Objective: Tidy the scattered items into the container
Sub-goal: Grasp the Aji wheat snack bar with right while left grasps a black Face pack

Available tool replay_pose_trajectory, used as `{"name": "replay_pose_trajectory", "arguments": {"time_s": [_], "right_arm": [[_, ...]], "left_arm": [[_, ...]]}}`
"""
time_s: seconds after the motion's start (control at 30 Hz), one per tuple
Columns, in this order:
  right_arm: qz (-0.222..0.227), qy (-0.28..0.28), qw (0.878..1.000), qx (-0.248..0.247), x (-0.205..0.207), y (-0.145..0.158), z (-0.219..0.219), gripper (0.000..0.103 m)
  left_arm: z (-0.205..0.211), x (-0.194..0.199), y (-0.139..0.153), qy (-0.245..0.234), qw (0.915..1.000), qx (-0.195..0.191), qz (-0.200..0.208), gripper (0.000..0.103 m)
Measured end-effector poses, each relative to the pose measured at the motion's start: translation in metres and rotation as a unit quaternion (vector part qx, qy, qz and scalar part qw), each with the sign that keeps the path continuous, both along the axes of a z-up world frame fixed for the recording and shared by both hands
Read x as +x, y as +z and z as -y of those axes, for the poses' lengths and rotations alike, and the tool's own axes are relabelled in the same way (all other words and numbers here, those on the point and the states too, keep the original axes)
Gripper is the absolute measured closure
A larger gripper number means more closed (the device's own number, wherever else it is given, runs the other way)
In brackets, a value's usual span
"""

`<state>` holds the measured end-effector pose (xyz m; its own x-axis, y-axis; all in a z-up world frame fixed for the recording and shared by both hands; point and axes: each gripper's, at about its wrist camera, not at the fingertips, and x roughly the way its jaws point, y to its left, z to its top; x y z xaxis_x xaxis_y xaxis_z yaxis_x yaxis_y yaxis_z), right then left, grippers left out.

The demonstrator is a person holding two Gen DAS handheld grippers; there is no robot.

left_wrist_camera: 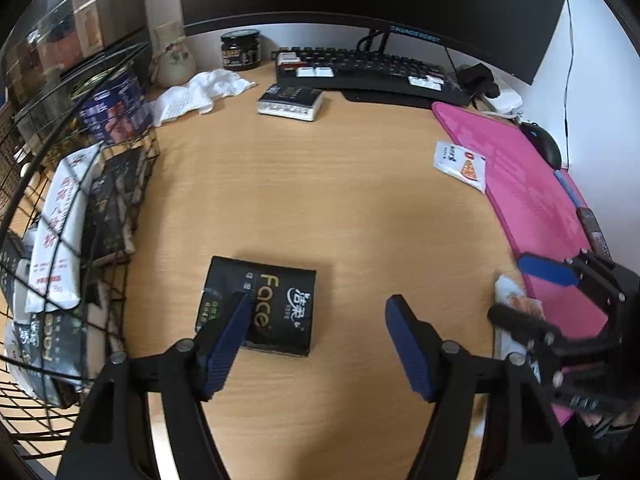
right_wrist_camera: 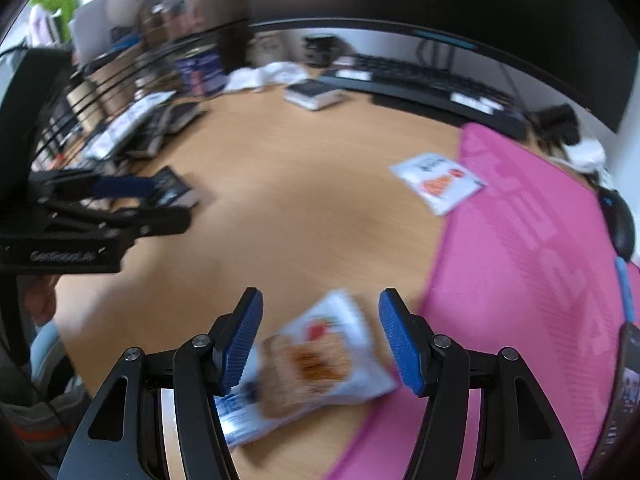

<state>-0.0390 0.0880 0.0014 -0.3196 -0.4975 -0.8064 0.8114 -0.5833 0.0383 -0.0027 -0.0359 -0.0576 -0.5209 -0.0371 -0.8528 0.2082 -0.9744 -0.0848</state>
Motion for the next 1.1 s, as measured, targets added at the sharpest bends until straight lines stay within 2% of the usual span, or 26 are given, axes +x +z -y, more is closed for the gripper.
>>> {"name": "replay_pose_trajectory", "arguments": {"time_s": [0.13,0.27,0.37,0.47,0.6,0.73,0.83,1.1], "right_arm": [[0.003,-0.02,1.0,-0.016,-0.016,0.008,-0.014,0.042],[0.014,-0.008,1.0,-0.022,-0.013,0.023,-0.02,0.042],[0.038,0.015,0.999,-0.02,0.003,0.024,-0.024,0.042],[0.044,0.032,0.998,-0.005,0.025,0.021,-0.031,0.042],[0.053,0.051,0.997,-0.001,0.053,0.022,-0.045,0.042],[0.059,0.069,0.996,0.028,0.071,0.006,-0.041,0.042],[0.061,0.058,0.996,0.033,0.063,-0.007,-0.032,0.042],[0.029,0.022,0.999,0.011,0.024,0.0,-0.014,0.042]], "left_arm": [[-0.016,-0.004,0.005,-0.042,0.999,0.017,-0.001,0.029],[-0.014,0.004,0.021,-0.033,0.9994,-0.004,-0.014,0.029],[0.0,0.01,0.026,-0.01,0.9997,-0.008,-0.019,0.028],[0.008,0.013,0.021,-0.001,0.9999,-0.015,-0.007,0.028],[0.002,0.017,0.014,-0.02,0.9998,-0.009,0.001,0.028],[-0.002,0.016,0.01,-0.028,0.9996,-0.004,0.005,0.028],[-0.001,0.014,0.009,-0.024,0.9997,-0.004,0.006,0.028],[0.012,0.007,0.006,-0.009,0.9999,-0.006,0.006,0.028]]}}
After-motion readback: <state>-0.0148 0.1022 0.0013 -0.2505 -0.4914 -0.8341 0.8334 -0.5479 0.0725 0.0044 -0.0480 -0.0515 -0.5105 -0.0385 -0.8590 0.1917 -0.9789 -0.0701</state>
